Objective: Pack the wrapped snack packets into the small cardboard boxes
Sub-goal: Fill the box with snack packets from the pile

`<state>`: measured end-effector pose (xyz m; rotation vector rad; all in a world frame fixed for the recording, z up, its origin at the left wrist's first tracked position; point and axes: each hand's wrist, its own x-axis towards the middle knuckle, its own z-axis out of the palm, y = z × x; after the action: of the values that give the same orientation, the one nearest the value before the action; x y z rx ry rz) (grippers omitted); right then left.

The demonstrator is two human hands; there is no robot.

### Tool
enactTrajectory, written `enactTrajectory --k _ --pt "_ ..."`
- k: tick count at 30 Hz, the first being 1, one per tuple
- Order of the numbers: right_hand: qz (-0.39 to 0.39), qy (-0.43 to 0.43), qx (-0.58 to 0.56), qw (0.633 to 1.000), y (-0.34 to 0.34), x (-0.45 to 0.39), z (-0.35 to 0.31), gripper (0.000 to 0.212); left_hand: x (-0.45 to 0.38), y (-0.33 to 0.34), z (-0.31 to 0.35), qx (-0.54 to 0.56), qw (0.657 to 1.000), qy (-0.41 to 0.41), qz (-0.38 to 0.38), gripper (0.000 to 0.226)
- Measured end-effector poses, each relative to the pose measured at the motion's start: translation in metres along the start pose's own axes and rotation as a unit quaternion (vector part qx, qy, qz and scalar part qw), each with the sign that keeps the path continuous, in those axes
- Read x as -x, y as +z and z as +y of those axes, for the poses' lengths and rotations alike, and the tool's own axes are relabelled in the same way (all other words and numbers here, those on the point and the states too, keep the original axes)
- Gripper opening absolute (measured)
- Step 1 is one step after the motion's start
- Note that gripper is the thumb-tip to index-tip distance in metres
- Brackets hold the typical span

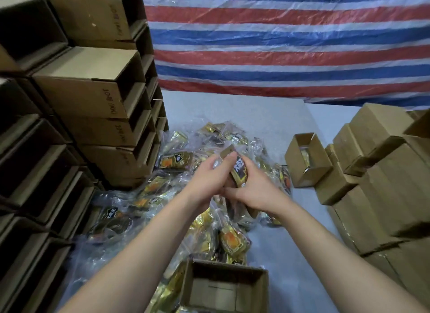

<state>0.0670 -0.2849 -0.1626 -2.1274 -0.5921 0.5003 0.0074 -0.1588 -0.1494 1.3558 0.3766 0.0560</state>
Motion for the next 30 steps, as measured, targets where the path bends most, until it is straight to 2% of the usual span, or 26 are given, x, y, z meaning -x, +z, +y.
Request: enactTrajectory --k 3,5,6,8,10,13,14,15,18,21,23,26,28,30 --pt "0.019 -0.002 -0.025 0.999 0.004 0.006 0.010 0.075 0.001 0.000 -0.005 0.014 1.000 -0.021 -0.013 0.046" --pt "0.020 0.001 -0.081 0.997 0.006 0.016 0.023 0.060 0.002 -0.012 -0.014 0.030 0.998 -0.042 -0.035 0.046" --pt "0.007 0.008 -0.115 0.993 0.006 0.024 0.029 0.060 0.005 -0.023 -0.020 -0.002 0.998 -0.045 -0.039 0.044" --pt "-0.027 0.019 -0.163 0.986 0.004 0.043 0.042 0.063 0.014 -0.049 -0.044 -0.140 0.987 -0.046 -0.060 0.035" --pt "-0.074 0.013 -0.169 0.983 0.004 0.061 0.051 0.065 0.028 -0.075 -0.076 -0.286 0.947 -0.067 -0.132 0.028" --pt "-0.163 -0.020 -0.089 0.982 0.013 0.081 0.054 0.071 0.049 -0.096 -0.128 -0.436 0.854 -0.121 -0.257 0.046" --pt "-0.191 -0.025 -0.053 0.980 0.017 0.085 0.053 0.071 0.054 -0.098 -0.142 -0.459 0.836 -0.127 -0.271 0.046" --pt "-0.220 -0.023 -0.024 0.975 0.023 0.088 0.052 0.070 0.058 -0.099 -0.155 -0.466 0.834 -0.126 -0.265 0.039" --pt "-0.298 -0.020 0.047 0.953 0.044 0.092 0.062 0.060 0.060 -0.103 -0.172 -0.425 0.874 -0.133 -0.194 0.018" --pt "-0.371 -0.026 0.149 0.916 0.060 0.090 0.073 0.056 0.059 -0.104 -0.170 -0.396 0.885 -0.153 -0.193 0.029" --pt "-0.404 -0.021 0.201 0.892 0.070 0.085 0.080 0.056 0.060 -0.103 -0.171 -0.395 0.883 -0.154 -0.200 0.027" --pt "-0.442 -0.009 0.309 0.842 0.094 0.071 0.095 0.052 0.060 -0.100 -0.175 -0.382 0.893 -0.165 -0.173 0.025" --pt "-0.454 0.010 0.357 0.817 0.114 0.067 0.107 0.060 0.061 -0.095 -0.180 -0.355 0.908 -0.166 -0.148 0.031" --pt "-0.444 0.023 0.378 0.812 0.132 0.069 0.120 0.070 0.065 -0.088 -0.184 -0.314 0.925 -0.176 -0.122 0.039"
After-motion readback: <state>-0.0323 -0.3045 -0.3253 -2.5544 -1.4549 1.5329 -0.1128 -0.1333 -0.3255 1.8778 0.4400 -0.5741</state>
